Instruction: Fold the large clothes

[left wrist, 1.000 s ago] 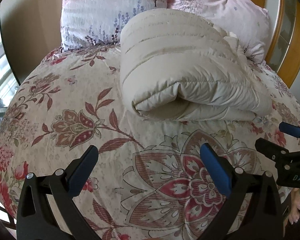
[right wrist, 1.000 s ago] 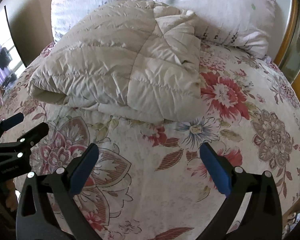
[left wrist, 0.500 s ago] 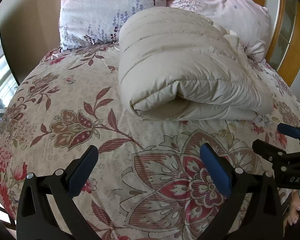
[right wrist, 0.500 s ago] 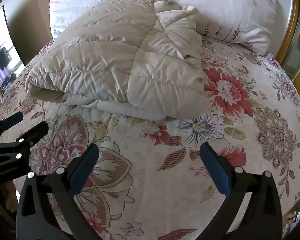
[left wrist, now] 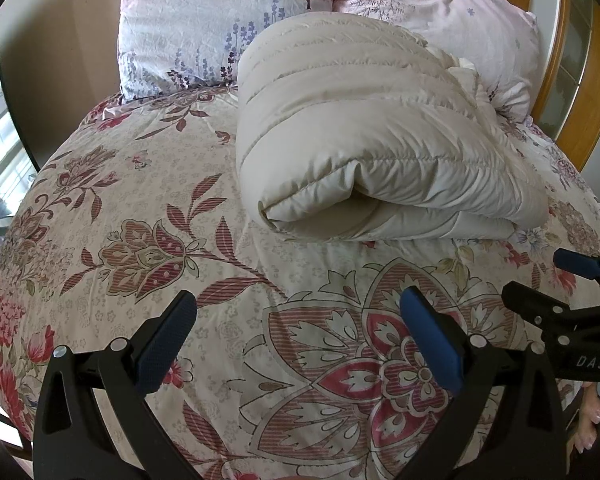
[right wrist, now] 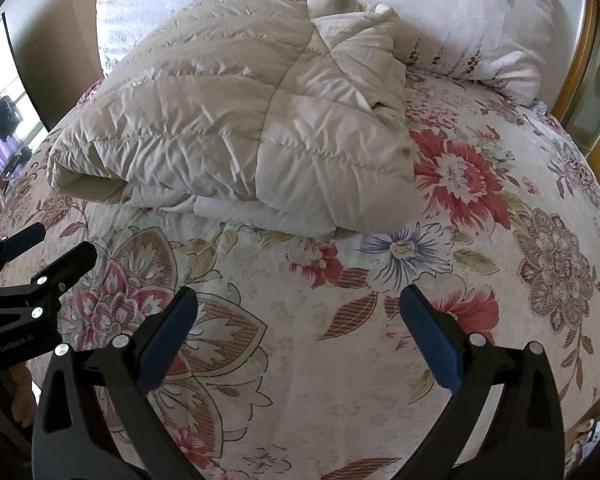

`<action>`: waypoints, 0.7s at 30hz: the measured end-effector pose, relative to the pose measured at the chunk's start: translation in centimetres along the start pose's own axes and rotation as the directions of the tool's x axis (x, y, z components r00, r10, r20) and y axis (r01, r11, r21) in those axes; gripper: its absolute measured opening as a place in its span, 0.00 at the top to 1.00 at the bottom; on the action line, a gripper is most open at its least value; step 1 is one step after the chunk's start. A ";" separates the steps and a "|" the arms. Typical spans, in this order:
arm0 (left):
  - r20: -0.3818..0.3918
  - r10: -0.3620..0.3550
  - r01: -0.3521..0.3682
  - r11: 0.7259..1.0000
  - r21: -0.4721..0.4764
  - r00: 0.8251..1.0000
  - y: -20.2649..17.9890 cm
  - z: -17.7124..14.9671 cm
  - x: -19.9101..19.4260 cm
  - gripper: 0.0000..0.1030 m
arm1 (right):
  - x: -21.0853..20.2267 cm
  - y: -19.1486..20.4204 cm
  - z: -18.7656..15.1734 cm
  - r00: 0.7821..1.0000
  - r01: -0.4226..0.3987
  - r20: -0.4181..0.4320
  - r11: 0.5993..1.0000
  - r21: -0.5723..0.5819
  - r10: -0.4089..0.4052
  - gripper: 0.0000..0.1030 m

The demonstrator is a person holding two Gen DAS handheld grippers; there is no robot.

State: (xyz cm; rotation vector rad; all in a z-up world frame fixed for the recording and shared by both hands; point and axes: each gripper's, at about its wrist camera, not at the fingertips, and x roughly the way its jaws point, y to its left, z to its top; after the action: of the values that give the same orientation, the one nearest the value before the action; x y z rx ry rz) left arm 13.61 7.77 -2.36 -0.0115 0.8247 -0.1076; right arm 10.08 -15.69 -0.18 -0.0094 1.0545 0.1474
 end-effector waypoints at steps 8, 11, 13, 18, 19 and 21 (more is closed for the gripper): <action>-0.004 0.001 -0.001 1.000 0.001 1.000 0.0 0.0 0.1 0.01 | 0.1 0.1 0.0 1.000 -0.001 -0.004 1.000 0.004 0.001 0.02; -0.006 0.002 -0.002 1.000 0.002 1.000 0.1 0.0 0.2 0.01 | 0.1 0.0 0.0 1.000 -0.001 -0.005 1.000 0.004 0.001 0.02; -0.007 0.003 -0.003 1.000 0.002 1.000 0.1 0.0 0.3 0.01 | 0.2 0.1 -0.1 1.000 -0.002 -0.007 1.000 0.006 0.002 0.02; -0.010 0.005 -0.005 1.000 0.003 1.000 0.2 0.0 0.4 0.01 | 0.4 0.0 -0.1 1.000 -0.005 -0.012 1.000 0.008 0.005 0.02; -0.010 0.004 -0.004 1.000 0.003 1.000 0.2 0.1 0.4 0.01 | 0.4 0.0 -0.1 1.000 -0.005 -0.013 1.000 0.008 0.005 0.02; -0.011 0.005 -0.005 1.000 0.004 1.000 0.2 0.0 0.4 0.01 | 0.4 -0.1 0.0 1.000 -0.006 -0.014 1.000 0.010 0.006 0.02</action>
State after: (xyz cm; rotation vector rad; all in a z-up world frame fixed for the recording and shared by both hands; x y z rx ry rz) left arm 13.96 7.96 -2.65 -0.0056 0.8356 -0.1046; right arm 10.28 -15.69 -0.59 0.0013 1.0696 0.1478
